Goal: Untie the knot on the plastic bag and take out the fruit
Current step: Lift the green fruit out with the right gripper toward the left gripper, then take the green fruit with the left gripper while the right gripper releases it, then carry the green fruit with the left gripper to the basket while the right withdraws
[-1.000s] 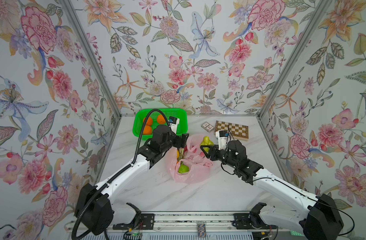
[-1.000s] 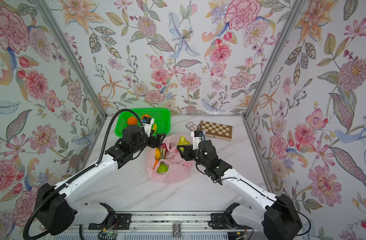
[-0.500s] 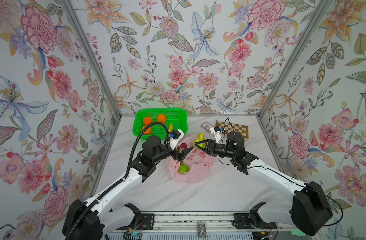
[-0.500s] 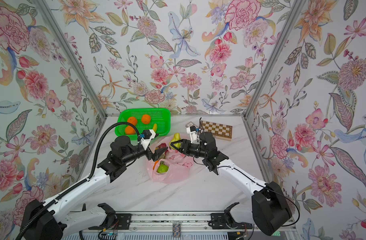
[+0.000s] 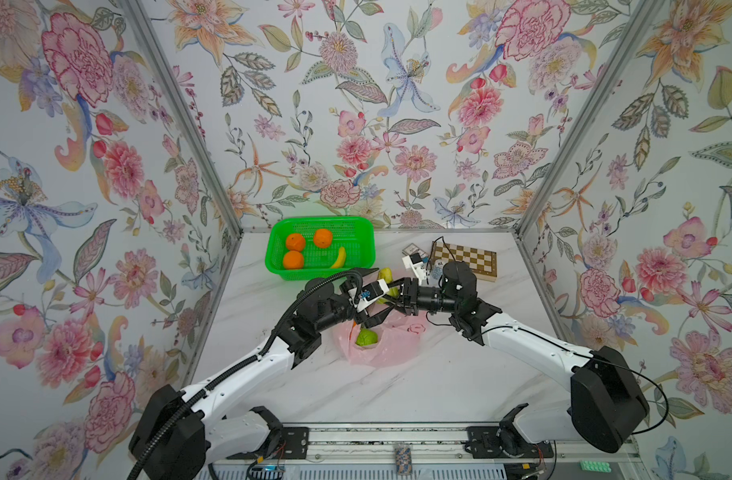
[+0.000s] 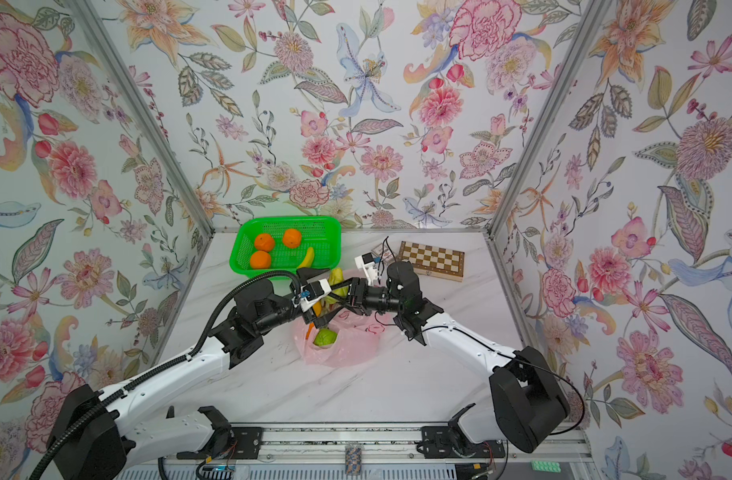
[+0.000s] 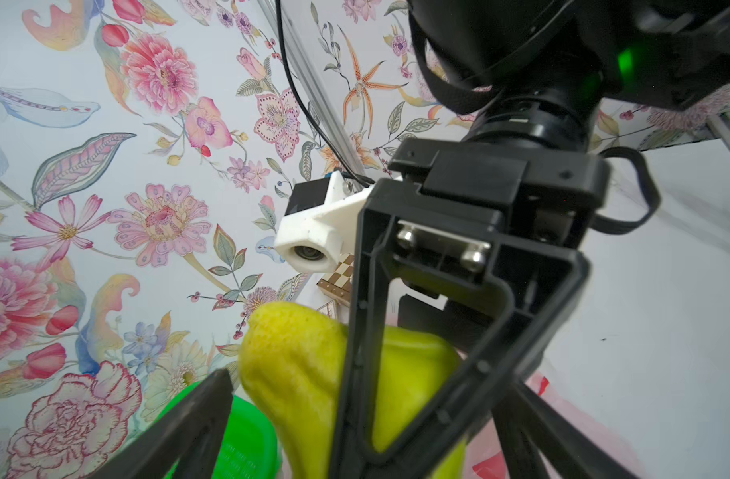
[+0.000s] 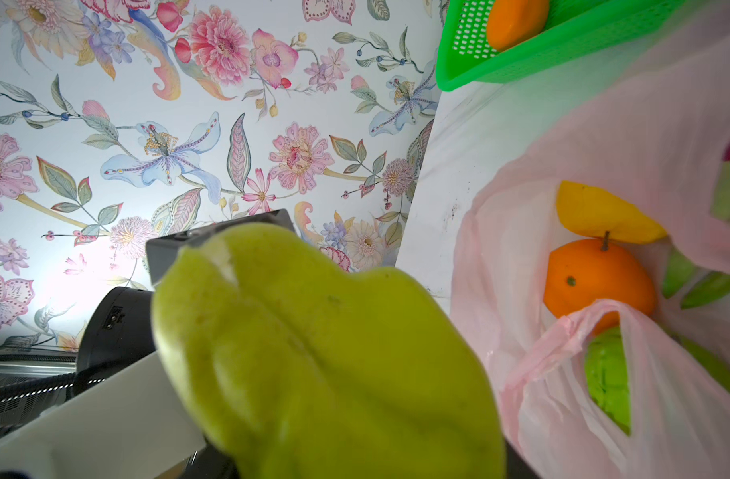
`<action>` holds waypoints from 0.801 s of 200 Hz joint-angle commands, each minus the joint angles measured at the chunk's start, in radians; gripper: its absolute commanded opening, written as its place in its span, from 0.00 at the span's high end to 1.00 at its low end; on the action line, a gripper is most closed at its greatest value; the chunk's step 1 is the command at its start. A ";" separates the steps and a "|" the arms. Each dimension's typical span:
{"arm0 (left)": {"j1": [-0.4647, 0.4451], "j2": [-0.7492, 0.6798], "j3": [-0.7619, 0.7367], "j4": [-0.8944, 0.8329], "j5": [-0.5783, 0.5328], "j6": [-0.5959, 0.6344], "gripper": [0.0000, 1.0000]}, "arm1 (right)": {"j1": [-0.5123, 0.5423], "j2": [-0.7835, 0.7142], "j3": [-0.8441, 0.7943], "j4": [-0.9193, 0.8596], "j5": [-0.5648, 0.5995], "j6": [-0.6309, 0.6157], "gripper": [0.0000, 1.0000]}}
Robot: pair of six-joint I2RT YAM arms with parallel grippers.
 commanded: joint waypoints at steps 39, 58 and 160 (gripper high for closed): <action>-0.025 0.042 -0.028 0.186 -0.201 0.053 0.14 | 0.045 0.052 -0.009 0.257 0.021 0.212 0.55; -0.025 0.044 -0.033 0.206 -0.228 0.057 0.22 | 0.054 0.065 -0.008 0.298 0.024 0.242 0.54; 0.018 0.010 -0.033 0.236 -0.255 -0.079 0.42 | -0.005 -0.053 -0.053 0.160 0.153 0.144 0.06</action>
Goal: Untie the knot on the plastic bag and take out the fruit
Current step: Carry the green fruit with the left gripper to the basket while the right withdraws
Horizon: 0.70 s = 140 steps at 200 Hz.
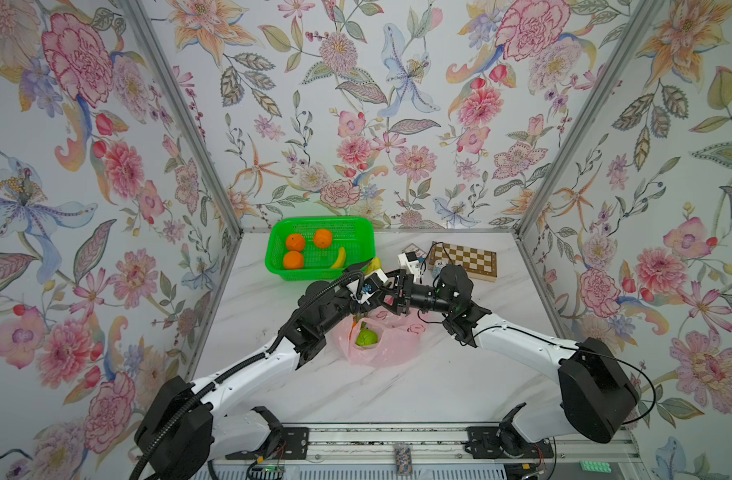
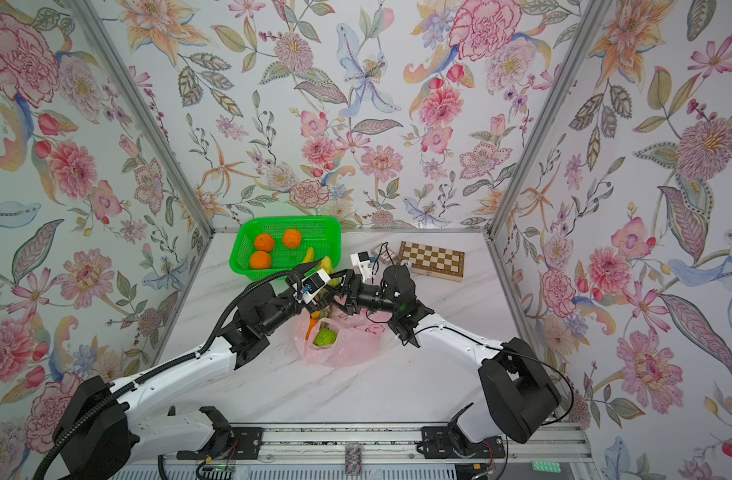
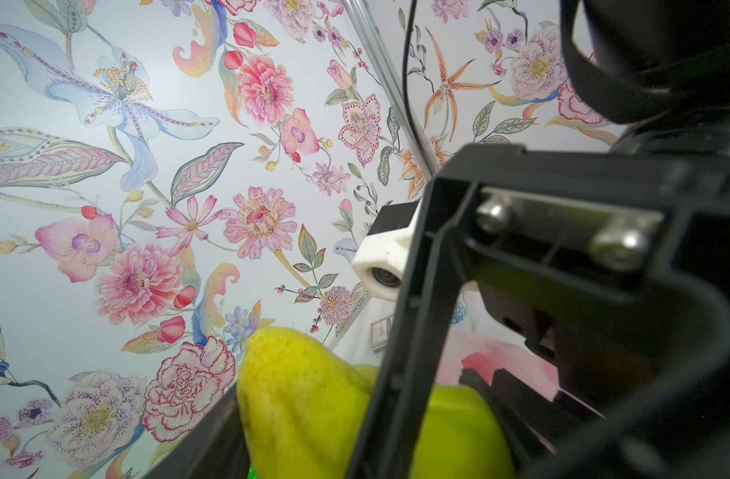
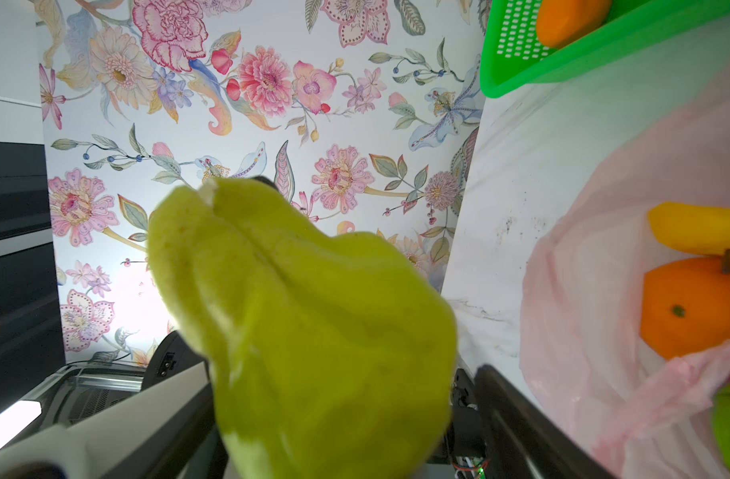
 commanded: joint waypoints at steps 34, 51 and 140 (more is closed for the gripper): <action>0.095 -0.016 0.051 -0.017 -0.064 -0.155 0.44 | -0.072 -0.189 -0.065 -0.118 0.181 -0.131 0.01; 0.130 0.011 0.116 -0.101 -0.091 -0.173 0.45 | -0.081 -0.223 -0.062 -0.180 0.214 -0.180 0.01; 0.366 0.300 0.494 -0.457 -0.071 -0.281 0.47 | -0.075 -0.264 -0.008 -0.397 0.267 -0.309 0.01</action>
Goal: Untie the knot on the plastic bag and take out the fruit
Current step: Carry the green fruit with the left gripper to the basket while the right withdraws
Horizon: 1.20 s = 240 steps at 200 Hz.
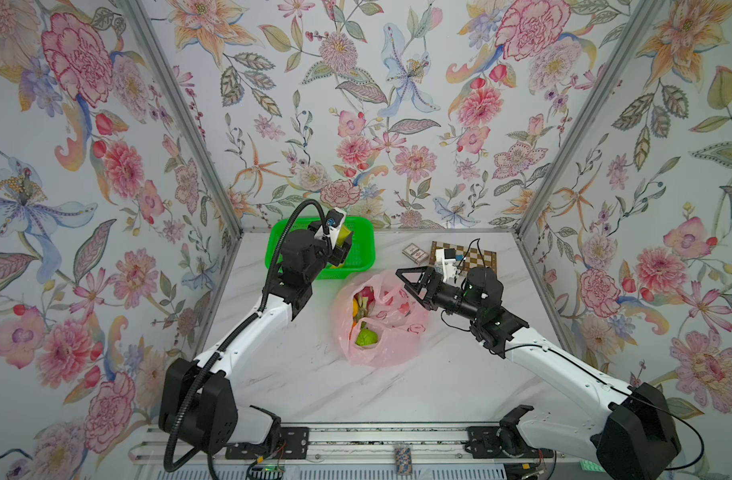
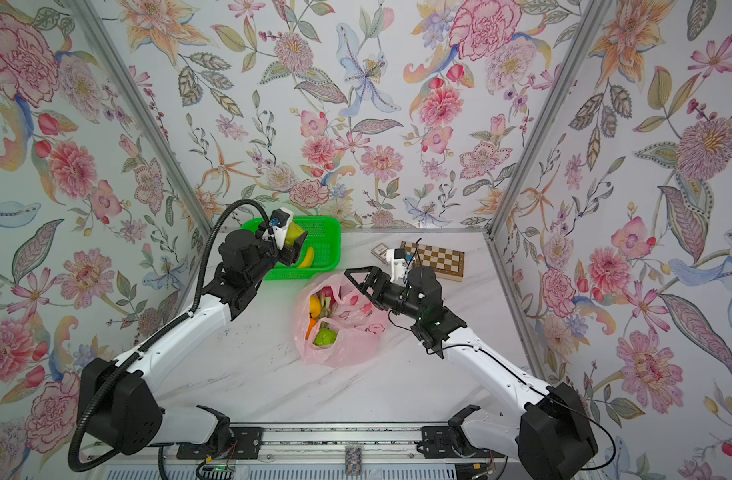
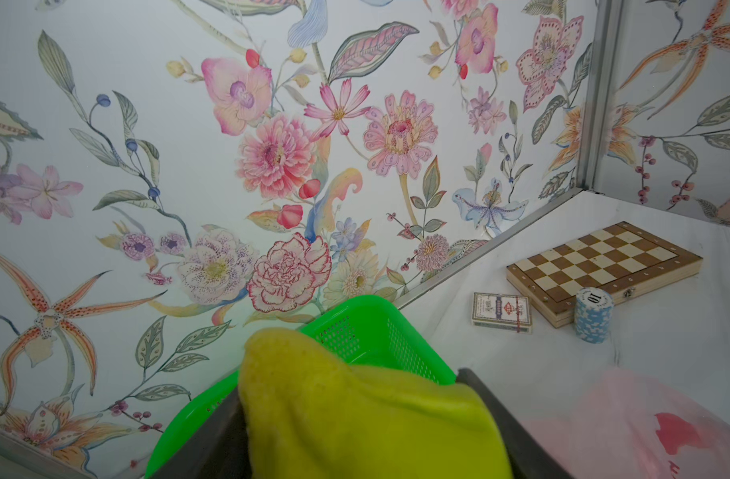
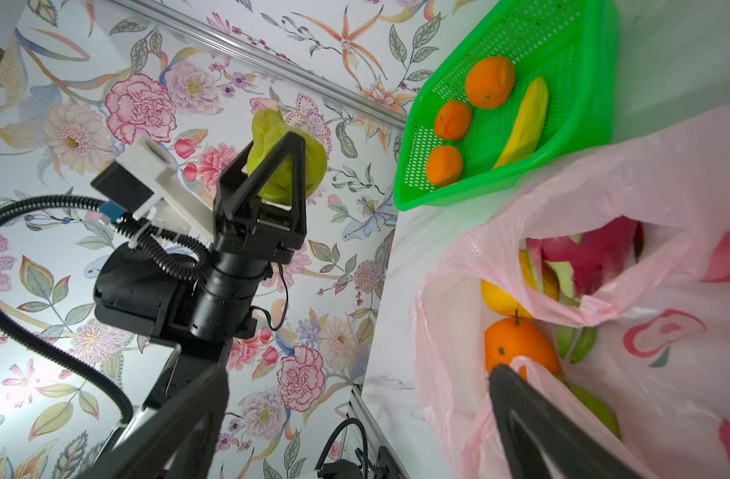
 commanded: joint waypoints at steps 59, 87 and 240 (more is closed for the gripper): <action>0.163 0.385 0.348 -0.293 -0.069 -0.082 0.48 | 0.077 -0.015 0.114 -0.234 0.101 -0.161 0.01; 0.208 0.525 0.487 -0.391 -0.072 -0.102 0.49 | 0.141 -0.008 0.194 -0.373 0.213 -0.265 0.01; 0.253 1.016 1.026 -0.873 -0.046 -0.268 0.47 | 0.411 0.098 0.486 -0.647 0.583 -0.641 0.01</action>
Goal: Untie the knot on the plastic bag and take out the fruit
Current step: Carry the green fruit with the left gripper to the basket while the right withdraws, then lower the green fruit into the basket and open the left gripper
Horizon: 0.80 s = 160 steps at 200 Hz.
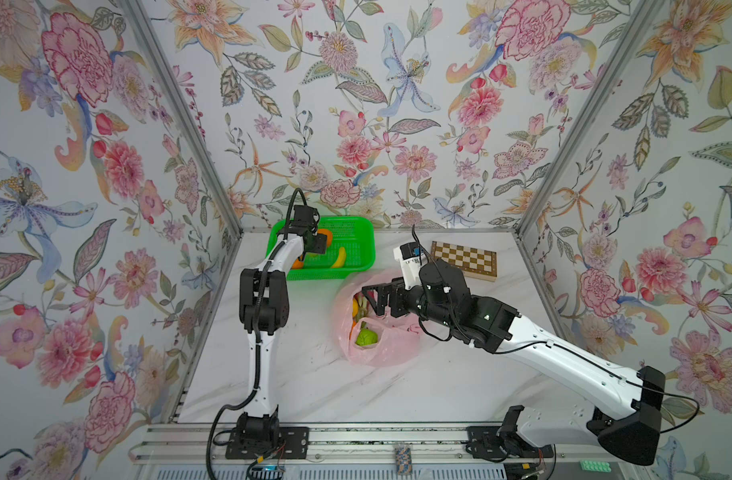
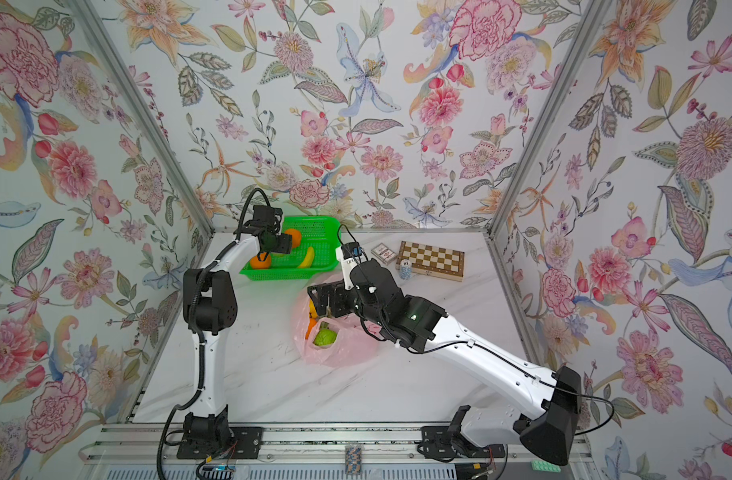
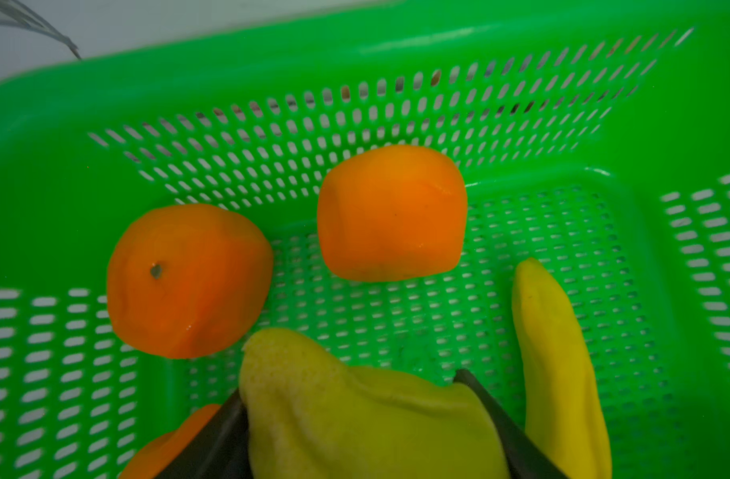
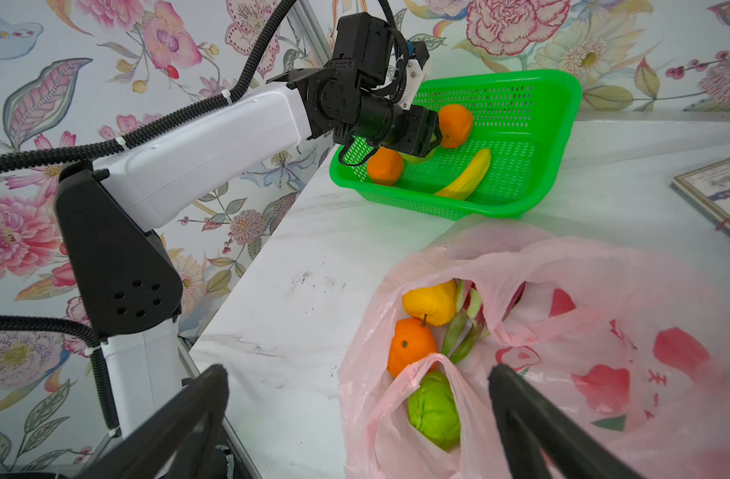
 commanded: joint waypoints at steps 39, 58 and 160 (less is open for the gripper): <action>0.004 0.165 0.197 -0.202 -0.017 -0.004 0.42 | 0.022 -0.040 -0.007 -0.007 0.058 -0.036 0.01; 0.004 0.151 0.170 -0.183 -0.015 -0.004 0.36 | 0.024 -0.056 -0.025 -0.002 0.064 -0.030 0.01; 0.003 -0.119 0.025 -0.113 0.016 -0.014 0.01 | 0.017 -0.053 -0.042 0.016 0.064 -0.033 0.01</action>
